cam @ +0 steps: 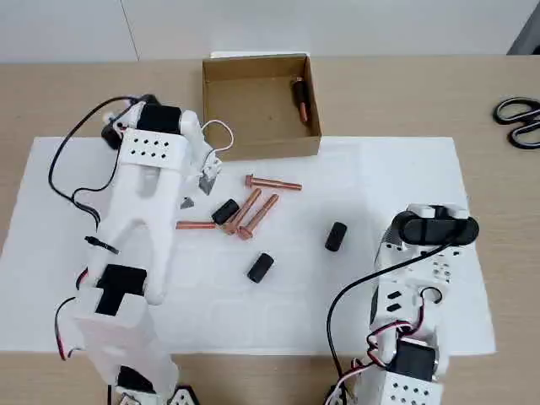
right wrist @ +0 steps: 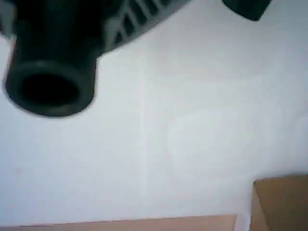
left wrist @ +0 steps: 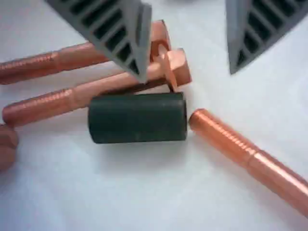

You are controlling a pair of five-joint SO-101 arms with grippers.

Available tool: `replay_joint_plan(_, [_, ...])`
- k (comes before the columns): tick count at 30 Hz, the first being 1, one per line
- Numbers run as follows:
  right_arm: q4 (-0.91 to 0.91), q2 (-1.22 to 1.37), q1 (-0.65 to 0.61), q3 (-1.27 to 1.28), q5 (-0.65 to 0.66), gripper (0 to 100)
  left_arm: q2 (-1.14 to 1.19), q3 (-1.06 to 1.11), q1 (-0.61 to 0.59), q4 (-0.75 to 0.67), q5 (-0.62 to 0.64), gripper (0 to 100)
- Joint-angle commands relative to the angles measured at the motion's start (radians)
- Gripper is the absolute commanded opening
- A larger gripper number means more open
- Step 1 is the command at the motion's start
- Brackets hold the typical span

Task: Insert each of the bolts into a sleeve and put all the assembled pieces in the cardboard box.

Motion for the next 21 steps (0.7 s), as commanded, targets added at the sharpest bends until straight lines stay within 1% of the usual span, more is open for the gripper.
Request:
replay_joint_plan(1, [0.001,-0.021,-0.001,0.006,0.0,0.3,0.012,0.021,-0.034,0.011,0.095,11])
replay_joint_plan(4, [0.001,-0.021,-0.001,0.006,0.0,0.3,0.057,0.031,-0.066,0.02,0.18,11])
replay_joint_plan(8, [0.001,-0.021,-0.001,0.006,0.0,0.3,0.115,0.031,-0.095,0.02,0.236,11])
replay_joint_plan(14, [0.001,-0.021,-0.001,0.006,0.0,0.3,0.195,0.028,-0.091,0.017,0.256,11])
replay_joint_plan(17, [0.001,-0.019,-0.001,0.006,0.0,0.3,0.23,0.028,-0.11,0.018,0.284,11])
replay_joint_plan(21, [0.001,-0.018,-0.001,0.006,0.0,0.3,0.255,0.027,-0.126,0.017,0.287,11])
